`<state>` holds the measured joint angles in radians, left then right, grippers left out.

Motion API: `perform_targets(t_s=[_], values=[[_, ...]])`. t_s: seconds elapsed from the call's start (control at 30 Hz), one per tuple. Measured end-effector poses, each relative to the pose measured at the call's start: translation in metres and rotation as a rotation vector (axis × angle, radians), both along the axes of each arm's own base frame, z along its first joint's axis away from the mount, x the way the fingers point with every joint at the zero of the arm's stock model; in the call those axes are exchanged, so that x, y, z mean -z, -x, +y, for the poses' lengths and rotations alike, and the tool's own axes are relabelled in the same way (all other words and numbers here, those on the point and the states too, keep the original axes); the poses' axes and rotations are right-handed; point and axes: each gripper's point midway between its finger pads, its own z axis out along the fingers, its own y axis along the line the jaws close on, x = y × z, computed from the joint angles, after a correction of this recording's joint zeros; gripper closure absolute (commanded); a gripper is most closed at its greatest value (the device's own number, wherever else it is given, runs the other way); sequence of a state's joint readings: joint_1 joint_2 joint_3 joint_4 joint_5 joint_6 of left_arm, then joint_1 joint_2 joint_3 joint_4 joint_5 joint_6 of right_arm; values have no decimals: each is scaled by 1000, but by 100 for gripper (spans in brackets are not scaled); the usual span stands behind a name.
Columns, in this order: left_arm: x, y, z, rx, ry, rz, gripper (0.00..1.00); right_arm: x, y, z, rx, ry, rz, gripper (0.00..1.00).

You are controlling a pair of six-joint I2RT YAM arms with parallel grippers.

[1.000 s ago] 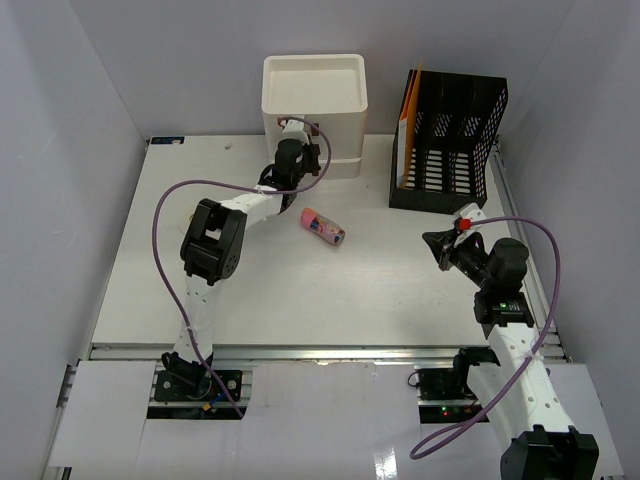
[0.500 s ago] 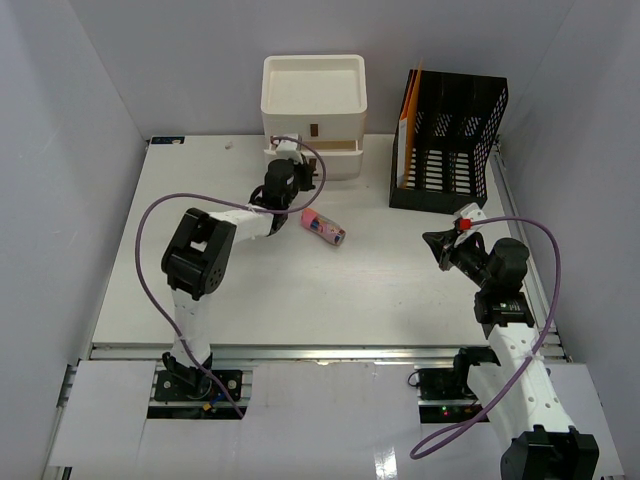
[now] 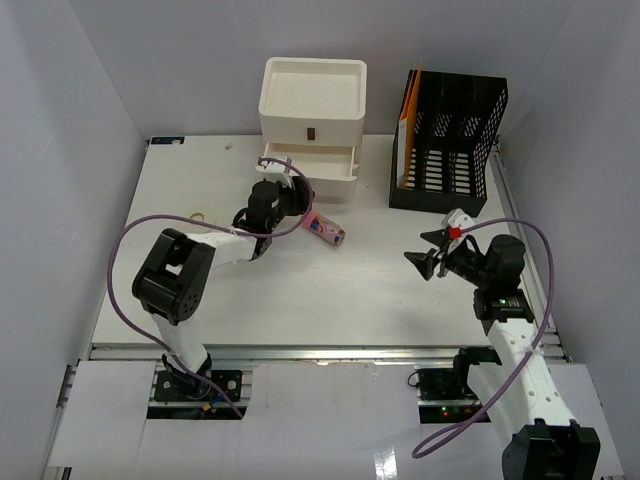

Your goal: Organize the desk

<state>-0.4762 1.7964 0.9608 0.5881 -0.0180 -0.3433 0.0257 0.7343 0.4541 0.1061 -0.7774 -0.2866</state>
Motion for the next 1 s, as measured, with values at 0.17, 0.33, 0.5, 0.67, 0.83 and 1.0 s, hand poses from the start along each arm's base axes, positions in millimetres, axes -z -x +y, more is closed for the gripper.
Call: perform_targets(t_s=[0.17, 0.33, 0.5, 0.67, 0.83, 1.0], values=[[-16, 25, 2, 63, -30, 40, 10, 20, -2, 39, -151, 113, 142, 10], [-80, 73, 26, 101, -56, -63, 7, 21, -3, 99, -275, 276, 180, 10], [-122, 135, 72, 71, -117, -168, 6, 24, -47, 150, -197, 427, 190, 10], [-124, 198, 129, -29, -197, -227, 2, 65, -63, 189, -145, 571, 211, 10], [-141, 251, 176, -153, -130, -412, 2, 110, -81, 196, -62, 722, 230, 8], [-161, 267, 194, -222, -78, -514, 2, 140, -100, 181, 16, 827, 237, 3]])
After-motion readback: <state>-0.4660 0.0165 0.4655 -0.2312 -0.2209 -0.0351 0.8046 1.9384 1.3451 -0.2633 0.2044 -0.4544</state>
